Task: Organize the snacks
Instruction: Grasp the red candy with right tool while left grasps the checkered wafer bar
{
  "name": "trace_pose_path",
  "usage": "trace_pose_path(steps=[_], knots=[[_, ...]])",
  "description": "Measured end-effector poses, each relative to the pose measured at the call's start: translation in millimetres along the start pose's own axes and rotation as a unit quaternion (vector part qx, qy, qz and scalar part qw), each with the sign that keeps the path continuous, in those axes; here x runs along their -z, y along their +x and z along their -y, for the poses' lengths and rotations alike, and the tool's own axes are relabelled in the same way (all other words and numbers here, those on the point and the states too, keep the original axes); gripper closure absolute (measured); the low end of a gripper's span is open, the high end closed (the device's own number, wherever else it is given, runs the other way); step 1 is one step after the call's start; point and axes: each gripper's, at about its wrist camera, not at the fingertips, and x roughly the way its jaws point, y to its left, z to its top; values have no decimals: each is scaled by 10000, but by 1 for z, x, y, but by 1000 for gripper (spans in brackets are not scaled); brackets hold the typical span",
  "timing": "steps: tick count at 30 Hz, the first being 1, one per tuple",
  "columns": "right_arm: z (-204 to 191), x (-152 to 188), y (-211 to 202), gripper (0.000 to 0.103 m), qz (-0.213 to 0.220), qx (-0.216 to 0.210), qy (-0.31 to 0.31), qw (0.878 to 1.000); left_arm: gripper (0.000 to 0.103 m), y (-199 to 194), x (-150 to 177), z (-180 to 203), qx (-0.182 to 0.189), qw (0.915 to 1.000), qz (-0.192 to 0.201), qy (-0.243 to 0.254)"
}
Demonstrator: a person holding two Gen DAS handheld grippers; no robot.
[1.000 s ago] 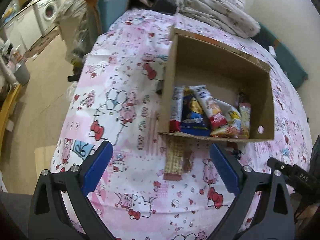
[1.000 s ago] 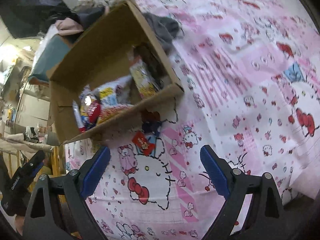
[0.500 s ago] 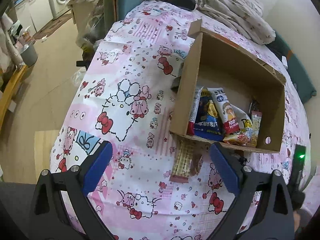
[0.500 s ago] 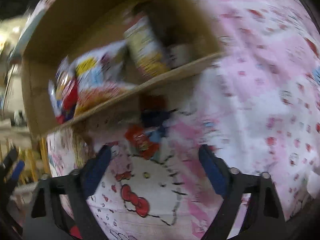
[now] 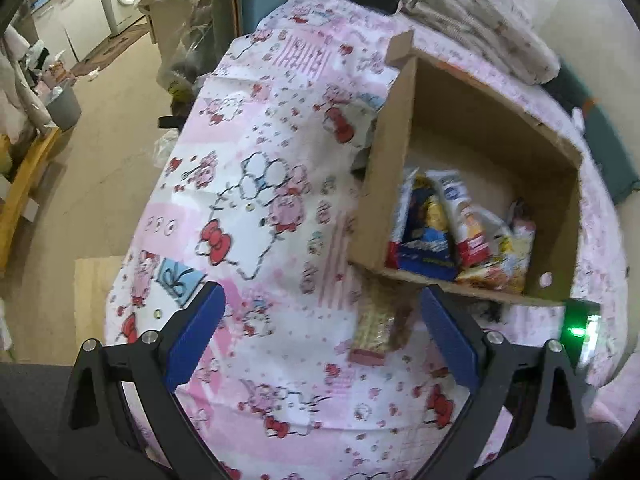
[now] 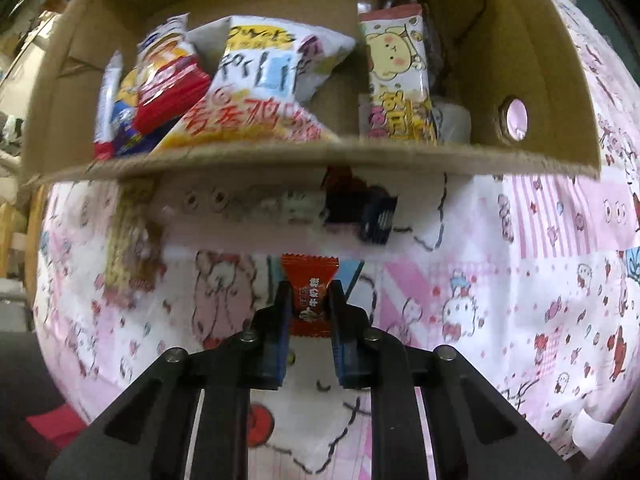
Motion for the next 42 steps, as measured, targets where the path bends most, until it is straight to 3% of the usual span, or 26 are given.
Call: trace_pose_path(steps=[5, 12, 16, 22, 26, 30, 33, 35, 36, 42], knots=[[8, 24, -28, 85, 36, -783, 330, 9964, 7, 13, 3, -4, -18, 9996, -266, -16], [23, 45, -94, 85, 578, -1524, 663, 9844, 7, 27, 10, 8, -124, 9986, -460, 245], [41, 53, -117, 85, 1092, -1948, 1008, 9695, 11, 37, 8, 12, -130, 9982, -495, 327], [58, 46, -113, 85, 1293, -2098, 1403, 9590, 38, 84, 14, 31, -274, 9913, -975, 840], [61, 43, -113, 85, 1363, -2077, 1456, 9576, 38, 105, 23, 49, -361, 9851, -1207, 1169], [64, 43, -111, 85, 1324, -2067, 1514, 9575, 38, 111, 27, 71, -405, 9792, -1141, 1631], [63, 43, -110, 85, 1330, -2067, 1491, 9578, 38, 121, 32, 77, -426, 9756, -1313, 1709], [62, 42, -109, 85, 1326, -2041, 1459, 9589, 50, 122, 32, 78, -415, 9761, -1244, 1731], [61, 42, -108, 85, 1314, -2040, 1445, 9593, 79, 120, 31, 79, -394, 9764, -1192, 1757], [57, 40, -107, 85, 1305, -2013, 1398, 9607, 80, 110, 29, 69, -280, 9800, -1256, 1521]])
